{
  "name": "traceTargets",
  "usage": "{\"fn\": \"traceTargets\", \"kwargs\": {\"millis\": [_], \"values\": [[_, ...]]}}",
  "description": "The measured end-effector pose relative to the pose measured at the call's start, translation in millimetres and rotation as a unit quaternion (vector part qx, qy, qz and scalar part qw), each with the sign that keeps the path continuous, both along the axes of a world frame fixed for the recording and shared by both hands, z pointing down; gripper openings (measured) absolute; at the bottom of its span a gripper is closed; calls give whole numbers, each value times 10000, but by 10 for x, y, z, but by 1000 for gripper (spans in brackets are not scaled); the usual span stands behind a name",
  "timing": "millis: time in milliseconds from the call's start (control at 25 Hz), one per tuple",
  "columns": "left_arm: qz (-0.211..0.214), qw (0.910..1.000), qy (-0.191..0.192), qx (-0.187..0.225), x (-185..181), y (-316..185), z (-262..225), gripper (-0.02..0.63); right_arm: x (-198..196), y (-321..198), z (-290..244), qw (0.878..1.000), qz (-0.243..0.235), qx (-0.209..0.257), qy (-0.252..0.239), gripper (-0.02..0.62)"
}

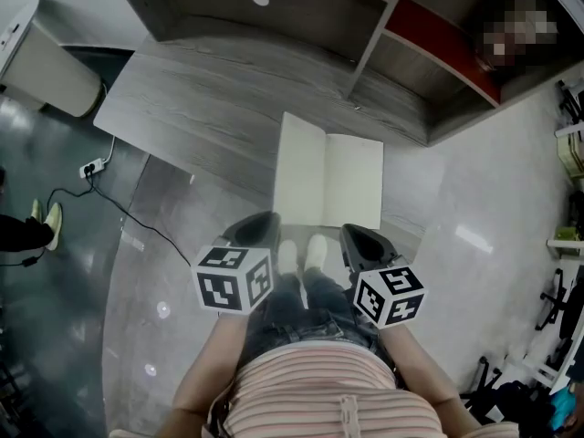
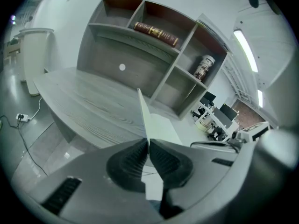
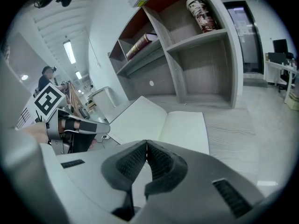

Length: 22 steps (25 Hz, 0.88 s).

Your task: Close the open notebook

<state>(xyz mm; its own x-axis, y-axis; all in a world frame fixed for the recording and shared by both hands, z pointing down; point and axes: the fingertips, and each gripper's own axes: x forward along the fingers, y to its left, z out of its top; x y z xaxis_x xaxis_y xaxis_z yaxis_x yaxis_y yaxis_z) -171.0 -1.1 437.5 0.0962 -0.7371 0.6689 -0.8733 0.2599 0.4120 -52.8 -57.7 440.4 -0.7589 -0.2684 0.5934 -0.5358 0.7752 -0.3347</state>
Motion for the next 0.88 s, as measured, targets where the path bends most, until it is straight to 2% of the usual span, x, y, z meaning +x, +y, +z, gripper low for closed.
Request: {"fn": "traceTargets", "kwargs": {"millis": [440,880], "values": [[435,9984,-134,335,307,-166,-237,23,215,-12,-66,9995,280,139,-56,8],[975,9940,-170,461,580,-334,-335,23,433,-75,-66,9977,663,158,-53,8]]}}
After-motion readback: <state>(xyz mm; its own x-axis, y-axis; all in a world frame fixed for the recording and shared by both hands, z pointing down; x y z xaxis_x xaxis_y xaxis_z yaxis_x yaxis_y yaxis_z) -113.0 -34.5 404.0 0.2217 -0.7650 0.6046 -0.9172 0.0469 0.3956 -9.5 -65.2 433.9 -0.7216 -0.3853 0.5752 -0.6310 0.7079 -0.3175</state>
